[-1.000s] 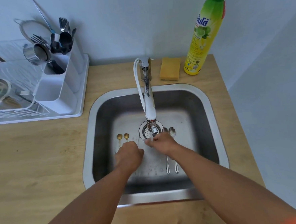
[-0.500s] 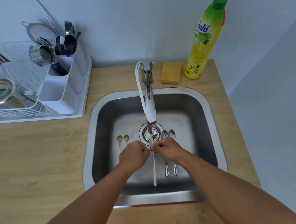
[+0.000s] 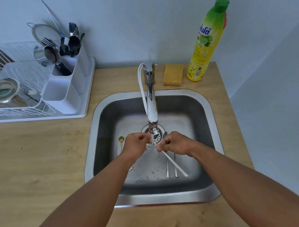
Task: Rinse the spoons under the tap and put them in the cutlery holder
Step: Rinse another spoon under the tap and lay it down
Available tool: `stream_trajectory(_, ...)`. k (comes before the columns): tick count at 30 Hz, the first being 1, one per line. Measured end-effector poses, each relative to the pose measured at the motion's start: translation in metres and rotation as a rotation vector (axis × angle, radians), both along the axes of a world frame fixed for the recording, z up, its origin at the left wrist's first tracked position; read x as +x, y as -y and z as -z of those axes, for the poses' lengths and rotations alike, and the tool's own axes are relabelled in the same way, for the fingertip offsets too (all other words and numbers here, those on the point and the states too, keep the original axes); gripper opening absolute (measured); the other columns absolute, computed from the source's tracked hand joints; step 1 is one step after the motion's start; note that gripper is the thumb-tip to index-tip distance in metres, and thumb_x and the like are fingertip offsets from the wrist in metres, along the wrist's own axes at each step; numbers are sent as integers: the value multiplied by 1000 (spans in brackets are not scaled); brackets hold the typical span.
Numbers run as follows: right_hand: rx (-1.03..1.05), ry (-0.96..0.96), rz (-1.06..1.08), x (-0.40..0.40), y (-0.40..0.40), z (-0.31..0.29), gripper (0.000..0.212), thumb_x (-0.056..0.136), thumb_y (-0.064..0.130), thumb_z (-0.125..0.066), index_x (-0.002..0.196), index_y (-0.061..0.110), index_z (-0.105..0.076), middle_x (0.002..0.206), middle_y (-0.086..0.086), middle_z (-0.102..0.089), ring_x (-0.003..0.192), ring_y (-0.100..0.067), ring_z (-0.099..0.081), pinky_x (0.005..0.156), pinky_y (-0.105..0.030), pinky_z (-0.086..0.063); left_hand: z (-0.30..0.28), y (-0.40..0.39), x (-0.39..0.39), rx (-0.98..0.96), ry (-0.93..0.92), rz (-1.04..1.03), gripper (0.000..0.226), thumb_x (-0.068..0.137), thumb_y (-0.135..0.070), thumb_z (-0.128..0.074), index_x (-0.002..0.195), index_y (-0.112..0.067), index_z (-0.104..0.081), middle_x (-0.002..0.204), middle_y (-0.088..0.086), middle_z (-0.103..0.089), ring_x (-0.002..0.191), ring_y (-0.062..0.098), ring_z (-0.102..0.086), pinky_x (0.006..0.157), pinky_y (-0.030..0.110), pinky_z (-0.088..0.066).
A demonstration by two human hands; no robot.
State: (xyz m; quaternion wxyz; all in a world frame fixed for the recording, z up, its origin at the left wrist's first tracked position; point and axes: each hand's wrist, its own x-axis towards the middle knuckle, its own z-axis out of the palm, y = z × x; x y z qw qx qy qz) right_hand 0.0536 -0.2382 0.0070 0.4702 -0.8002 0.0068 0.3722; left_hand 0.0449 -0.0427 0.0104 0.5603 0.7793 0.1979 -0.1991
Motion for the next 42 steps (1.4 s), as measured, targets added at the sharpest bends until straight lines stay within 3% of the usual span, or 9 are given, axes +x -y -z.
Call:
stream_trajectory(6,-33,50,14,0,5,-6,10,87,31,-84,83,22,-85,92,5,-81,99,-17,-74,94,-35,-58,-2,6,-6,-14,-18,-34,13,96,-15,-71,89,-22,-79,59,-20,-71,45,-9,-55,45,9,-42)
stream_trajectory(12,-11,72,3,-10,6,-3,18,89,27,-82,72,34,-82,86,11,-77,83,-2,-72,83,-22,-54,-6,11,-15,-85,-34,-106,16,81,-30,-88,90,-19,-79,72,-14,-77,57,-8,-64,59,13,-46)
stream_trajectory(15,12,56,8,-18,5,0,17,92,26,-79,76,32,-81,88,14,-81,89,-2,-74,91,-25,-57,-6,17,-18,27,4,-131,20,96,-26,-72,77,-22,-78,70,-15,-74,66,0,-63,62,22,-45)
stream_trajectory(17,2,72,12,-20,5,1,15,92,27,-79,78,32,-81,91,12,-81,94,-7,-75,93,-29,-58,-6,20,-21,46,12,-141,27,102,-25,-61,83,-21,-81,72,-19,-71,70,-1,-63,65,22,-45)
stream_trajectory(22,27,76,40,-20,7,1,13,93,21,-78,83,29,-82,88,13,-81,90,-1,-75,88,-19,-55,-1,13,-28,-23,-28,-146,19,101,-24,-63,95,-20,-80,63,-20,-72,52,-7,-58,51,15,-44)
stream_trajectory(27,55,89,44,-19,2,0,7,93,19,-78,88,21,-83,86,10,-80,86,2,-74,78,-9,-53,-3,13,-32,-243,-16,-247,11,89,-14,-81,99,-16,-78,73,-13,-78,52,-9,-62,49,8,-45)
stream_trajectory(31,65,85,48,-18,1,-2,11,94,24,-78,84,26,-82,90,10,-81,89,2,-75,82,-10,-54,-9,14,-26,-169,-1,-263,5,90,-20,-79,93,-16,-79,76,-9,-78,55,-7,-64,50,8,-46)
stream_trajectory(36,60,128,55,-15,0,-4,22,95,21,-77,75,31,-80,79,19,-76,77,12,-69,69,-3,-48,-16,14,-20,-68,12,-237,19,99,-38,-65,89,-28,-78,76,-10,-74,56,4,-56,51,19,-42)
stream_trajectory(42,85,171,65,-17,-4,-5,12,94,28,-77,84,24,-83,93,3,-75,84,-3,-70,78,-16,-52,-14,12,-28,-177,-110,-174,16,99,-31,-68,108,-26,-80,77,-17,-72,65,7,-51,51,17,-41)
